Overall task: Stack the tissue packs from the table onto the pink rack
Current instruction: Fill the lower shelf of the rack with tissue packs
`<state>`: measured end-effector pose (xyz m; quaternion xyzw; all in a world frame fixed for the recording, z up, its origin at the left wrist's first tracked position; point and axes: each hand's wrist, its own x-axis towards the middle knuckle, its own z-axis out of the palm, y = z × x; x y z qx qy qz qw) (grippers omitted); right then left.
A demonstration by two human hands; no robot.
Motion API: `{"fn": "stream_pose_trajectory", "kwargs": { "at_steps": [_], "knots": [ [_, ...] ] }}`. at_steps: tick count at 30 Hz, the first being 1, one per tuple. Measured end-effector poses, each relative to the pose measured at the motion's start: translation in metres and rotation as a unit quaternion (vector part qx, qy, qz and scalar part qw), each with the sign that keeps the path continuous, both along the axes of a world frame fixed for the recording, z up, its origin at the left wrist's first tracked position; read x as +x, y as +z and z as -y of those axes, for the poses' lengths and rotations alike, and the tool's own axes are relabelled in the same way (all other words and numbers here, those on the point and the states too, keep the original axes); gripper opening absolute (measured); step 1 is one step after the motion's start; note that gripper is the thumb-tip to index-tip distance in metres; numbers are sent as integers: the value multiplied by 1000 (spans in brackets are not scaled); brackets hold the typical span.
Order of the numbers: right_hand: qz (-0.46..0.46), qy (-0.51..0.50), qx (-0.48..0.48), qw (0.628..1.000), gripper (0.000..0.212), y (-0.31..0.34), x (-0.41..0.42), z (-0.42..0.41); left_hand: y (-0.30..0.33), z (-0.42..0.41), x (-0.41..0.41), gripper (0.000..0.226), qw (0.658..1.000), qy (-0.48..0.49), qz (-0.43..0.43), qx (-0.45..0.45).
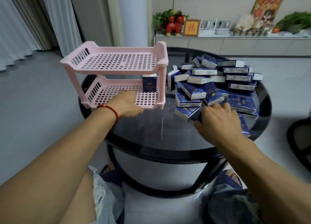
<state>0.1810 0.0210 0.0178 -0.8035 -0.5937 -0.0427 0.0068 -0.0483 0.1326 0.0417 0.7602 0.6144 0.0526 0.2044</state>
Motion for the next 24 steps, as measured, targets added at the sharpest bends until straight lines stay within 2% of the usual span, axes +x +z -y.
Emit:
{"fn": "stream_pose_trajectory", "kwargs": {
  "at_steps": [2, 3, 5, 8, 10, 12, 14, 16, 18, 20, 21, 24],
  "knots": [
    [8, 8, -14, 1000, 37, -4, 3, 7, 4, 28, 6, 19, 996, 0, -64, 60],
    [1, 16, -10, 1000, 39, -6, 4, 10, 3, 41, 11, 27, 994, -4, -62, 93],
    [-31, 38, -5, 999, 43, -10, 6, 19, -1, 66, 25, 35, 994, -27, 1, 108],
    [-82, 74, 12, 994, 50, -14, 10, 32, -11, 86, 51, 34, 992, -45, 115, -6],
    [-130, 110, 38, 985, 55, -11, 12, 40, -19, 86, 68, 38, 979, -39, 177, -89],
    [-217, 155, 55, 962, 59, -2, 11, 49, -26, 84, 80, 28, 947, -34, 277, -161],
    [-252, 184, 62, 948, 60, 1, 15, 55, -30, 82, 88, 22, 896, -29, 381, -225],
    [-253, 148, 94, 951, 55, 1, 29, 57, -33, 81, 92, 32, 875, -13, 430, -224],
    [-197, 44, 147, 968, 47, 0, 51, 55, -33, 78, 93, 42, 865, 8, 455, -212],
    [-106, -43, 111, 987, 51, -2, 68, 53, -31, 78, 91, 45, 851, 19, 475, -224],
    [-92, -63, 76, 991, 53, -4, 71, 51, -28, 78, 89, 46, 844, 16, 482, -236],
    [-131, -83, 42, 987, 50, -12, 71, 48, -25, 81, 86, 51, 833, 5, 495, -249]
  ]
}}
